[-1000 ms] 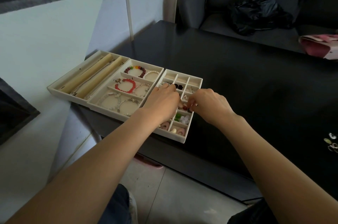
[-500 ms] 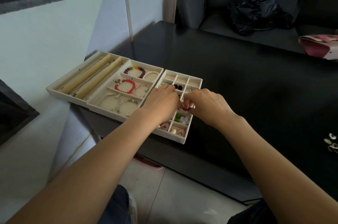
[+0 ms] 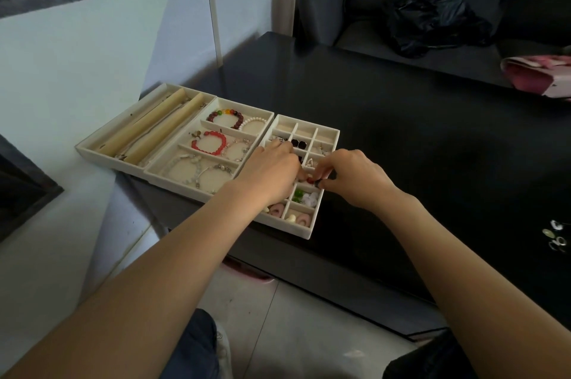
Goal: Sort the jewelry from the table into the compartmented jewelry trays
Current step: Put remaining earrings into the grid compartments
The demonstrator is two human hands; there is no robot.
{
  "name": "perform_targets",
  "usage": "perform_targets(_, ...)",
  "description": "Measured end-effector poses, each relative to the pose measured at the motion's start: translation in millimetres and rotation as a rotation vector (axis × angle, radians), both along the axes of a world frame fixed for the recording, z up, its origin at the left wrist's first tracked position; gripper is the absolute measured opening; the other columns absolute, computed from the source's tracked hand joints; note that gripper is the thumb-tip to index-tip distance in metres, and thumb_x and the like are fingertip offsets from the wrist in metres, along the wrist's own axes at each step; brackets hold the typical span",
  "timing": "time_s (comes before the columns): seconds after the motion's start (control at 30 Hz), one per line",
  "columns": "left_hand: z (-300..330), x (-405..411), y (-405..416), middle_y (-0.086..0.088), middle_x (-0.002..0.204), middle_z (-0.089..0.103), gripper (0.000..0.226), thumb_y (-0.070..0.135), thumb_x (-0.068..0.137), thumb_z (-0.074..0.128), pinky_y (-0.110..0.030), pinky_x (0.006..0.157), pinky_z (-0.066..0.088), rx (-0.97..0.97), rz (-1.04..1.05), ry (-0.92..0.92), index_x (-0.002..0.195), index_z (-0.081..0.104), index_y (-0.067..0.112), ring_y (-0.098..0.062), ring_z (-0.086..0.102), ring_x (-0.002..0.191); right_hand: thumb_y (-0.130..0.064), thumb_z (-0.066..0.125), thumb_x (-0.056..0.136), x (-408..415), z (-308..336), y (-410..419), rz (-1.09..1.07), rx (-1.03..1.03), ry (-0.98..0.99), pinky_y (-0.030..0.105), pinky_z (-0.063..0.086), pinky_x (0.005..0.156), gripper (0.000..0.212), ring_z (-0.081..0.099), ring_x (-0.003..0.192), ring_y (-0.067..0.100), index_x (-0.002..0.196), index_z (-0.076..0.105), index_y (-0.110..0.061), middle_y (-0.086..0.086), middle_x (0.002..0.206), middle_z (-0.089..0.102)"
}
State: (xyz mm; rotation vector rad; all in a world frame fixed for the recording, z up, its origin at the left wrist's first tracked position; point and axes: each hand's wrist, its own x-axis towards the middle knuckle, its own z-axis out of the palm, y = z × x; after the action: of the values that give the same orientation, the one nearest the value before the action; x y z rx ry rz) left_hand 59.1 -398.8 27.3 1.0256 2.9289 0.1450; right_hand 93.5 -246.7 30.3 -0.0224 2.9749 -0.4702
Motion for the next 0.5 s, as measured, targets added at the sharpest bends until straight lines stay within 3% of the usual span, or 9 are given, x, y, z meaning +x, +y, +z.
perform_targets(0.17, 1.9, 0.8, -0.9, -0.003, 0.128, 0.046, 0.050, -0.001, 0.088, 0.048, -0.037, 0.105, 0.032, 0.015, -0.015, -0.047, 0.126, 0.058, 0.030, -0.020, 0.035, 0.126, -0.021, 0.067, 0.086, -3.2, -0.7, -0.8, -0.024, 0.010, 0.011, 0.034, 0.055, 0.079, 0.014, 0.060, 0.094, 0.012, 0.099, 0.069, -0.026, -0.008, 0.104, 0.061)
perform_targets(0.4, 0.8, -1.0, 0.4, -0.004, 0.130, 0.046, 0.049, -0.001, 0.087, 0.049, -0.037, 0.103, 0.034, 0.002, -0.007, -0.019, 0.127, 0.058, 0.025, -0.021, 0.036, 0.125, -0.022, 0.064, 0.088, -5.4, 4.5, -7.2, 0.031, 0.150, 0.004, 0.033, 0.053, 0.079, 0.012, 0.062, 0.095, 0.016, 0.099, 0.068, -0.026, -0.003, 0.106, 0.063)
perform_targets(0.5, 0.5, -1.2, 1.1, -0.005, 0.131, 0.046, 0.047, -0.001, 0.087, 0.048, -0.038, 0.103, 0.035, -0.002, -0.009, -0.006, 0.127, 0.058, 0.023, -0.022, 0.036, 0.126, -0.022, 0.062, 0.090, -6.3, 5.1, -10.2, 0.060, 0.239, 0.031, 0.030, 0.049, 0.070, 0.017, 0.062, 0.093, 0.017, 0.106, 0.067, -0.024, -0.002, 0.105, 0.064)
